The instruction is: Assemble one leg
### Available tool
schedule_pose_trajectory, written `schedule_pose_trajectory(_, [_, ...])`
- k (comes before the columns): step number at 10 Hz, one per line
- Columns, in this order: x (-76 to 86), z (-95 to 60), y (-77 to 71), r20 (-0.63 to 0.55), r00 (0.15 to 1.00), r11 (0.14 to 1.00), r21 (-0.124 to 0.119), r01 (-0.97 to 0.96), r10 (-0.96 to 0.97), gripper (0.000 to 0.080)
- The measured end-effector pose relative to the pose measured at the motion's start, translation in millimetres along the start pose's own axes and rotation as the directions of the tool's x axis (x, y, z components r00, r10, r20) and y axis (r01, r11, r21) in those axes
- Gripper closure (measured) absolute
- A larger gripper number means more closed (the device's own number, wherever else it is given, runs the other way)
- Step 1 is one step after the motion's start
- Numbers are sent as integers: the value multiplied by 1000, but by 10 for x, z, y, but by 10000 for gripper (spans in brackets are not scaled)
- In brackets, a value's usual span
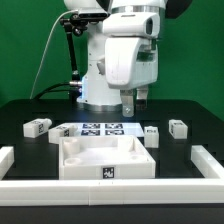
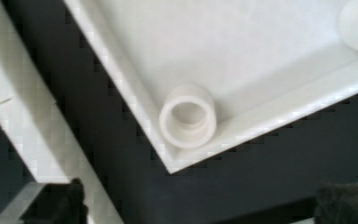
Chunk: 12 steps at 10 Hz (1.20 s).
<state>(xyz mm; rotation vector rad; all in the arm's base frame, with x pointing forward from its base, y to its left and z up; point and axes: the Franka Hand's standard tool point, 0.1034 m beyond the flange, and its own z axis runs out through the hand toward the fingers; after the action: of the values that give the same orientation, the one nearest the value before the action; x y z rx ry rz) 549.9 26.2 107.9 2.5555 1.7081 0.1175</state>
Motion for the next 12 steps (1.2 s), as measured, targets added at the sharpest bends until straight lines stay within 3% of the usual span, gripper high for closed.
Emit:
schedule_pose_trajectory(3, [-1, 2, -1, 0, 1000, 1000, 0, 0, 0, 150])
schedule_pose_trajectory(5, [-44, 50, -49, 6, 989, 989, -17, 148, -148, 150])
schedule_pose_trajectory(8, [-147, 135, -120, 24, 933, 934, 1, 358, -358, 150])
schedule_pose_trajectory(9, [-186, 161, -135, 26, 933, 934, 12, 358, -358, 150])
schedule_pose_trajectory(12, [-180, 162, -137, 26, 934, 934, 12, 357, -358, 150])
